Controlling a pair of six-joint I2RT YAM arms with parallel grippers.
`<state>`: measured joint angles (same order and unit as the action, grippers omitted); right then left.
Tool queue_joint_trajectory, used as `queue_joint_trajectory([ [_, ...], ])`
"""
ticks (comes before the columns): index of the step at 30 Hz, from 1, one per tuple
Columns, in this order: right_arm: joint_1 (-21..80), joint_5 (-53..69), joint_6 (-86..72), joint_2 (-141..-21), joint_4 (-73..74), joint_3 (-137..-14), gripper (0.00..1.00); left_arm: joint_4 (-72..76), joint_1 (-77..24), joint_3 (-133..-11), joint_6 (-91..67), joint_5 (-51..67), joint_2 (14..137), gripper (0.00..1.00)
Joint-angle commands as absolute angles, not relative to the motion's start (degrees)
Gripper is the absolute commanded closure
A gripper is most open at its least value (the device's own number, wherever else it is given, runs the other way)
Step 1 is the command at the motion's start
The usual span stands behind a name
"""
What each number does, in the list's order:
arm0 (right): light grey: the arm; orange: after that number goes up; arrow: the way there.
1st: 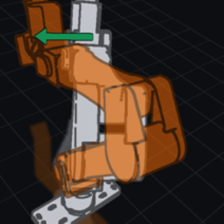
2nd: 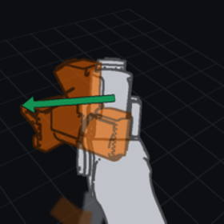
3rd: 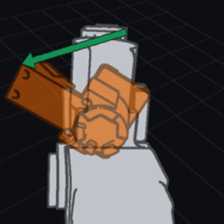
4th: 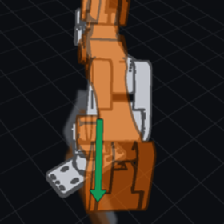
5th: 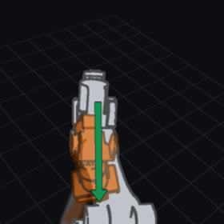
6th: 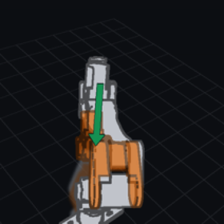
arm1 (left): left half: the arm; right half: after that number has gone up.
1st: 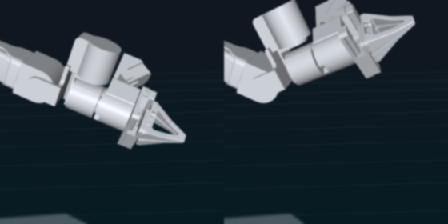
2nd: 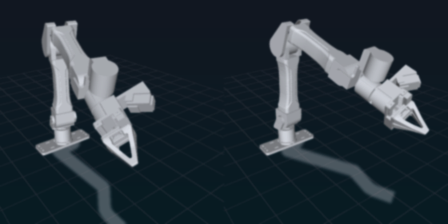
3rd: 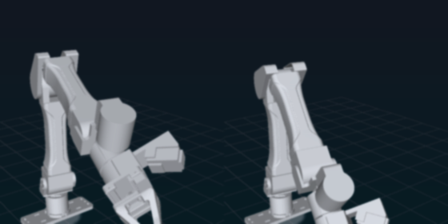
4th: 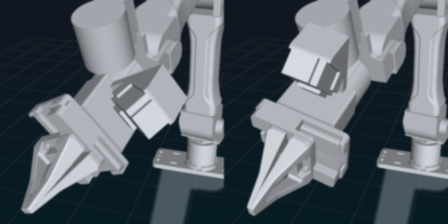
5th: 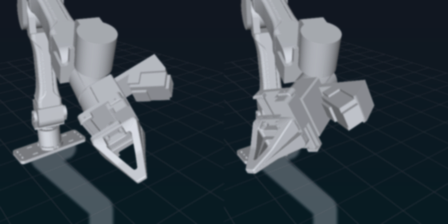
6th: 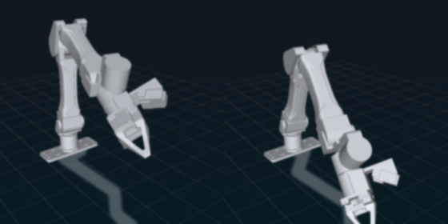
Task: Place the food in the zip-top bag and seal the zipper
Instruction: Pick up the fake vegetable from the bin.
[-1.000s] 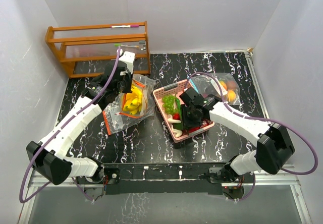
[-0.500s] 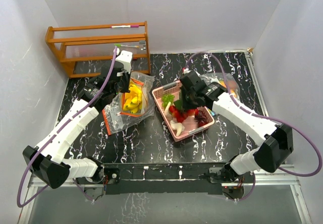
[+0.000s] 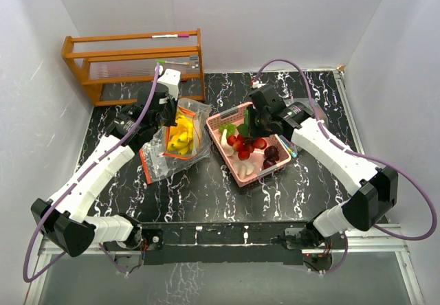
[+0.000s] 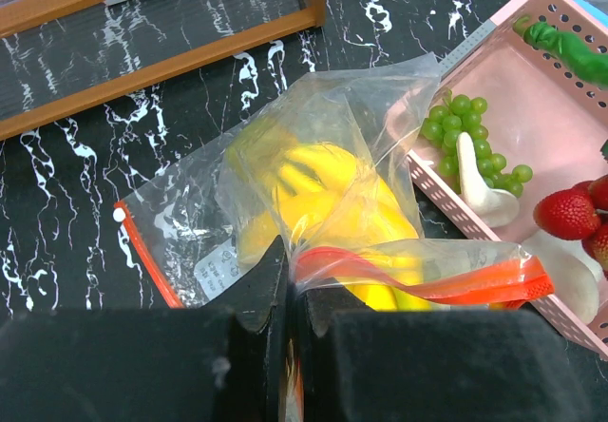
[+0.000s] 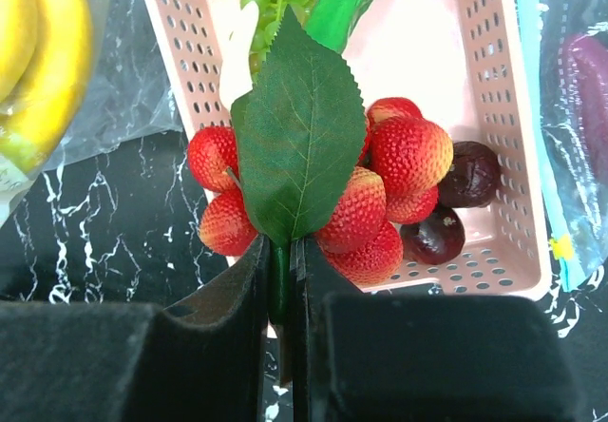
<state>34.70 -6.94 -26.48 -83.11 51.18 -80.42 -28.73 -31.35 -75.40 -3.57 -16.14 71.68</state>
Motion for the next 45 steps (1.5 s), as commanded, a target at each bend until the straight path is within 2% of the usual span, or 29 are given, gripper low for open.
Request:
queue_joint_trajectory([
  [1, 34.36, -2.54, -25.82, -82.08, 46.08, -81.14, 0.92, -26.33, -31.49, -76.12, -3.01, -17.17, 68.91, 1.0],
  [2, 34.35, -1.3, -26.22, -82.09, 45.59, -80.18, 0.9, -26.29, -31.54, -76.04, -2.91, -17.18, 68.86, 1.0],
  [3, 34.32, 0.16, -26.6, -82.02, 45.08, -79.29, 0.84, -26.16, -31.55, -76.03, -2.97, -17.15, 68.82, 1.0],
  [5, 34.34, 2.56, -28.07, -81.71, 43.73, -77.14, 0.58, -26.11, -31.55, -76.03, -2.83, -17.18, 68.87, 1.0],
  [11, 34.34, 0.9, -29.16, -81.29, 45.29, -74.4, 0.39, -26.01, -31.54, -75.98, -2.82, -16.94, 68.84, 1.0],
  [16, 34.34, -5.58, -28.32, -80.49, 46.67, -76.4, 0.32, -25.69, -31.55, -76.03, -2.73, -17.14, 69.0, 1.0],
  [20, 33.13, -9.72, -25.9, -85.06, 46.18, -80.09, 0.32, -25.49, -31.57, -76.16, -2.77, -16.77, 68.96, 1.0],
  [28, 28.49, -7.24, -22.86, -97.75, 40.11, -84.5, 0.38, -25.56, -31.55, -75.8, -2.38, -17.24, 68.11, 1.0],
  [45, 27.32, -7.65, -23.15, -108.89, 32.99, -77.57, 0.43, -25.18, -31.51, -74.6, -2.63, -17.34, 66.71, 1.0],
])
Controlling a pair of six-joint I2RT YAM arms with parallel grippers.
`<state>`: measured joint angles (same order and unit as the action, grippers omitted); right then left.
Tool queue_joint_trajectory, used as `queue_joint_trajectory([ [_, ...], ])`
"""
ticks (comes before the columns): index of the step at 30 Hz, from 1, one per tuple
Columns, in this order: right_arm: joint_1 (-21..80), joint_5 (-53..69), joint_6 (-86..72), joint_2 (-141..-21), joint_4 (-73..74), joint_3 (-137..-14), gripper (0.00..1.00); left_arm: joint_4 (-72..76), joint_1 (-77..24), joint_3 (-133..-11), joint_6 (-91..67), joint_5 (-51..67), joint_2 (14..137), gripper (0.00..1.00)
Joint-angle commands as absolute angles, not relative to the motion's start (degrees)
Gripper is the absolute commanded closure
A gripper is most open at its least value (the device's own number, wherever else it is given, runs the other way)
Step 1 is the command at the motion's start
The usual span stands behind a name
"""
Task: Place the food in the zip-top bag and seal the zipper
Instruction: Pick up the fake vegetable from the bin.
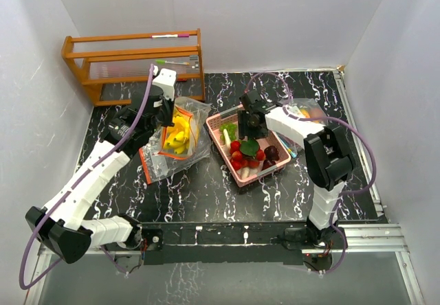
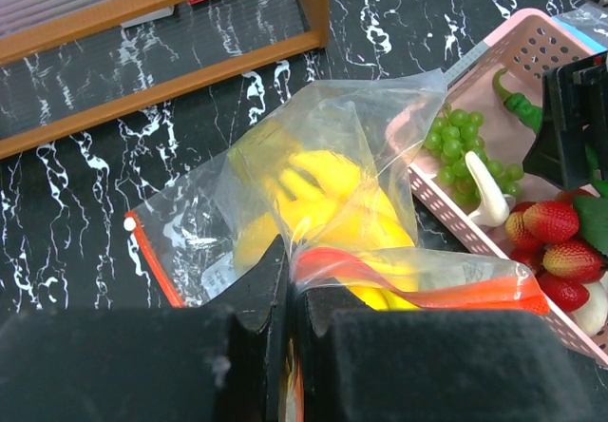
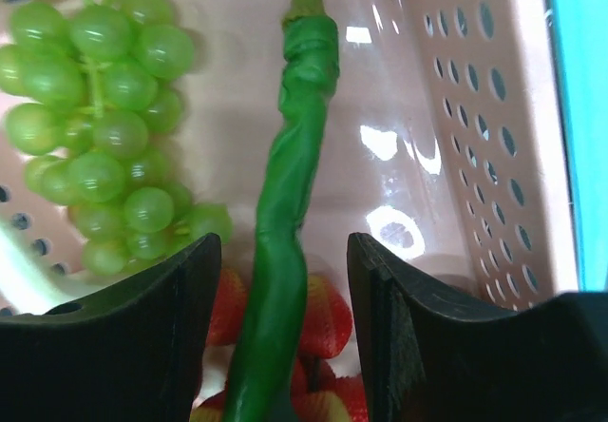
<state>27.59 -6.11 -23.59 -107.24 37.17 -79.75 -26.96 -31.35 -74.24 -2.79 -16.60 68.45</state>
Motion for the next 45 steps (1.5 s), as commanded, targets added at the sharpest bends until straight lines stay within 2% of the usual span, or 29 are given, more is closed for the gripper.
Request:
queue_joint_trajectory([
  [1, 27.33, -8.24, -23.31, -109.14, 32.85, -76.93, 0.43, -25.22, -31.55, -74.69, -2.6, -17.38, 66.73, 1.0],
  [3, 27.33, -8.64, -23.46, -108.92, 32.08, -75.36, 0.48, -25.22, -31.55, -74.7, -2.56, -17.59, 66.67, 1.0],
  [5, 27.32, -8.38, -23.26, -108.29, 31.83, -74.98, 0.67, -25.22, -31.53, -74.64, -2.55, -17.59, 66.79, 1.0],
  [7, 27.38, -8.02, -22.7, -107.03, 31.69, -75.01, 0.77, -25.15, -31.55, -74.54, -2.5, -17.53, 66.86, 1.0],
  [12, 27.48, -6.23, -21.42, -100.63, 31.37, -76.82, 0.87, -25.13, -31.47, -74.85, -2.47, -17.56, 67.05, 1.0],
  [18, 27.4, -1.82, -22.51, -87.01, 26.01, -75.35, 0.88, -25.22, -31.55, -75.18, -2.22, -17.9, 67.24, 1.0],
  [29, 27.43, 1.32, -20.45, -78.33, 26.62, -74.02, 0.88, -24.74, -31.55, -75.73, -2.72, -16.92, 68.8, 1.0],
  [45, 28.62, 25.71, -18.39, -70.23, 40.59, -75.6, 0.88, -22.73, -31.54, -80.28, -6.33, -14.65, 81.73, 1.0],
])
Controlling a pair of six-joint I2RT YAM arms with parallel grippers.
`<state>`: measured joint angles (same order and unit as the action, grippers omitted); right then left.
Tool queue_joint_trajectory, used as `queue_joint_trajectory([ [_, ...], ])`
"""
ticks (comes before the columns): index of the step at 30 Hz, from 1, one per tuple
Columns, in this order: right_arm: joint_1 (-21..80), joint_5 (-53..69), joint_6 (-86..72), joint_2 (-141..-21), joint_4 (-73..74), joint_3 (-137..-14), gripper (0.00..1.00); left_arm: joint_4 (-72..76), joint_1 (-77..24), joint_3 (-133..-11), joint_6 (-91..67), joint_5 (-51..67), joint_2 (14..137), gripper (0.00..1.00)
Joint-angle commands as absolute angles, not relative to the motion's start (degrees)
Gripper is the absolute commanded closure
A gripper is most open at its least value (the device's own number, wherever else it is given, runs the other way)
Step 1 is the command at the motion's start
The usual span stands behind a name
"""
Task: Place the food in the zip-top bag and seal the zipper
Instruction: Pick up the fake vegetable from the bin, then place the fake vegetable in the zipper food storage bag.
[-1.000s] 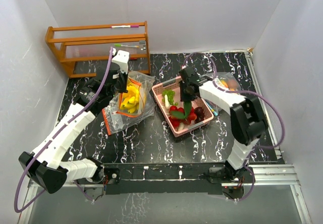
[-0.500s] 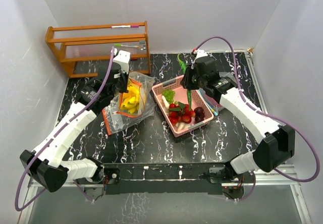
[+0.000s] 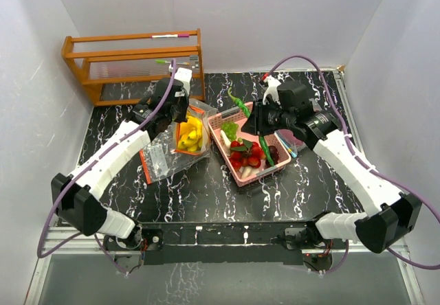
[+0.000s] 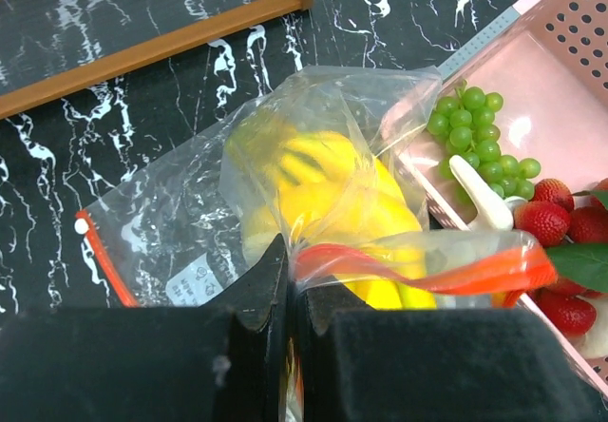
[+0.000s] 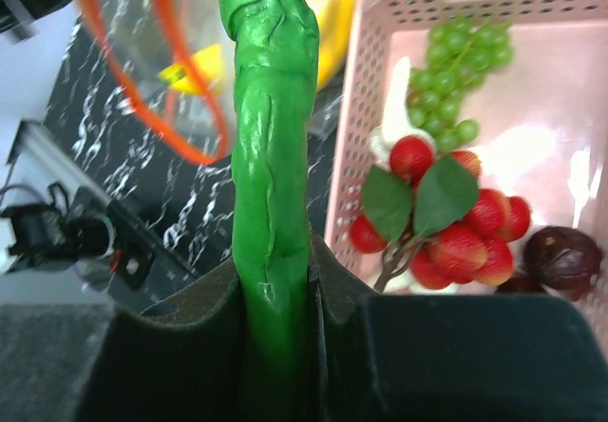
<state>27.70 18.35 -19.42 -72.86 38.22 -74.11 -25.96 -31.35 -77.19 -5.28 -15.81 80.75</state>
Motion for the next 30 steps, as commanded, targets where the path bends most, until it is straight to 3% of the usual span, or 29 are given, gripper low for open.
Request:
queue_joint_trajectory([
  [1, 29.18, 26.32, -18.64, -70.15, 41.13, -75.92, 0.88, -22.42, -31.53, -80.25, -6.25, -14.61, 82.28, 1.0],
  [14, 40.57, 25.96, -22.58, -75.46, 48.64, -81.65, 0.88, -20.04, -31.55, -79.93, -6.72, -12.28, 85.12, 1.0],
  [30, 41.18, 18.95, -28.12, -88.53, 50.49, -90.47, 0.89, -20.13, -31.55, -77.79, -7.9, -10.3, 79.6, 1.0],
])
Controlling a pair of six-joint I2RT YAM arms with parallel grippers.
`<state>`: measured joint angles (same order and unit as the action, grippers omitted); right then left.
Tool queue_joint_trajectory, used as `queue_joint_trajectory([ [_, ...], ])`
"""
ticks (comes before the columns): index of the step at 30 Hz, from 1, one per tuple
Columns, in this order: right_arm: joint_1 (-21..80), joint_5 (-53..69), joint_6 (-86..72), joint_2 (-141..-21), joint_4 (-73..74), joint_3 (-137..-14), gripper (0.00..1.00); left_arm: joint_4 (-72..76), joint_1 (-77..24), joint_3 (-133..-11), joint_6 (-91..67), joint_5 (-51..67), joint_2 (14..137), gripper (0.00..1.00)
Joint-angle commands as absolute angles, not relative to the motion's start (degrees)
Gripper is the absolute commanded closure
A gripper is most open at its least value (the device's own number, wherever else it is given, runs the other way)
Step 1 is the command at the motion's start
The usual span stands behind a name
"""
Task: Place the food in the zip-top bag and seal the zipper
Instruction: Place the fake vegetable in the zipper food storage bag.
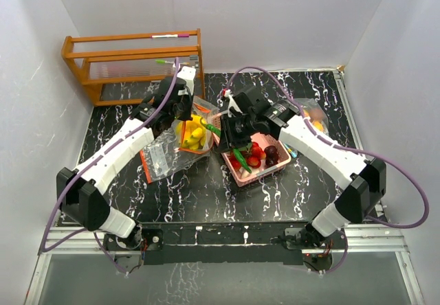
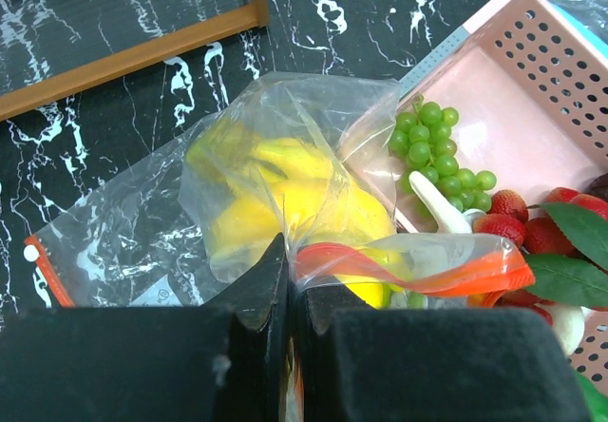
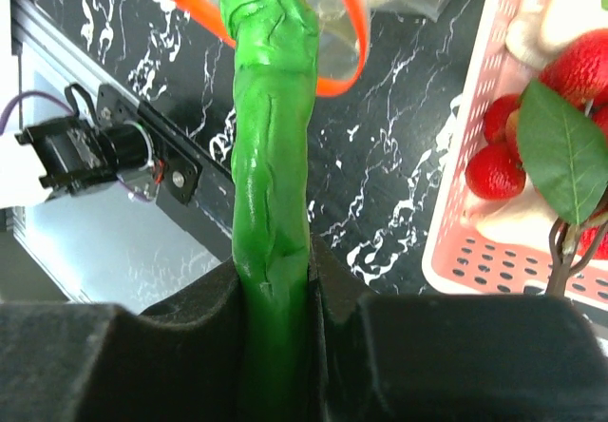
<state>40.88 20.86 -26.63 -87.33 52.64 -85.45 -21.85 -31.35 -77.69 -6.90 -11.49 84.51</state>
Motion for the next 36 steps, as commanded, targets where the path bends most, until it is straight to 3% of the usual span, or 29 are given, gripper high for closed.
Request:
queue_joint_trajectory([
  [1, 41.15, 19.09, -28.46, -89.11, 49.85, -90.78, 0.89, -20.01, -31.54, -77.4, -8.02, -10.25, 79.06, 1.0],
  [19, 42.92, 18.91, -32.72, -98.5, 48.81, -98.55, 0.88, -16.97, -31.55, -72.39, -10.78, -6.51, 76.03, 1.0],
  [36, 46.54, 5.27, -41.56, -104.2, 41.53, -102.0, 0.87, -17.25, -31.49, -71.8, -12.45, -3.73, 74.34, 1.0],
])
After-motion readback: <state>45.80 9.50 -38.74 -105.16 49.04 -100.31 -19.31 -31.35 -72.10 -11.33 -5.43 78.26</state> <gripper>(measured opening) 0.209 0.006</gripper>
